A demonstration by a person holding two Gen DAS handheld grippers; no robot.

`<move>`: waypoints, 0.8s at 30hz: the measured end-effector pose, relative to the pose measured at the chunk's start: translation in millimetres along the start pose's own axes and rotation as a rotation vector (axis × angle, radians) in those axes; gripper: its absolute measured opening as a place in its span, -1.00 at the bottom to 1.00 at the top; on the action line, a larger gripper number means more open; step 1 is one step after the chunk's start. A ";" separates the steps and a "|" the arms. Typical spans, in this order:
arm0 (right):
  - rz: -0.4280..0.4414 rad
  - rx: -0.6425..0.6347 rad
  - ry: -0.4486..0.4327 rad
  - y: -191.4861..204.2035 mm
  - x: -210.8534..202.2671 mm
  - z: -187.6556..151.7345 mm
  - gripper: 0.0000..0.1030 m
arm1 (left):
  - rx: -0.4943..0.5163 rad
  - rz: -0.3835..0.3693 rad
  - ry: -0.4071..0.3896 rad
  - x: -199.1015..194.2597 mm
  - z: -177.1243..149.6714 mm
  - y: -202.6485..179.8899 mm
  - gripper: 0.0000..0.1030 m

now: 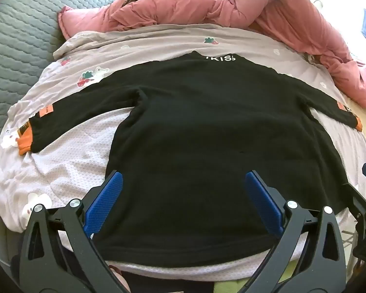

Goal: Fold small clothes

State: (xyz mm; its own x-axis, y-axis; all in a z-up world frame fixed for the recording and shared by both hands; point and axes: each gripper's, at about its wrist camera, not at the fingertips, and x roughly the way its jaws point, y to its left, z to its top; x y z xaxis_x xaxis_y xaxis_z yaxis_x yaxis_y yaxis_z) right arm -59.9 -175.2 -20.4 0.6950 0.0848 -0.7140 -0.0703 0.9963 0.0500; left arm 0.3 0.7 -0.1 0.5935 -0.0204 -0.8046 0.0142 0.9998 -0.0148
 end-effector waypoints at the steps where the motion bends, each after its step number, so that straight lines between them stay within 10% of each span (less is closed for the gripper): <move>1: 0.001 0.003 0.004 0.4 0.4 -0.2 0.92 | 0.002 0.000 0.000 0.2 0.1 0.2 0.83; 24: 0.006 0.006 -0.014 -1.2 -2.6 2.4 0.92 | 0.014 0.023 -0.013 -2.4 3.1 6.4 0.83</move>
State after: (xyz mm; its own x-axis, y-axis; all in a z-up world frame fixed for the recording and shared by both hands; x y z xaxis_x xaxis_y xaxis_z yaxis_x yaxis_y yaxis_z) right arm -59.8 -176.6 -16.9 0.7042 0.0914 -0.7040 -0.0706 0.9958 0.0587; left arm 1.6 7.1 3.6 0.6041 0.0026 -0.7969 0.0117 0.9999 0.0121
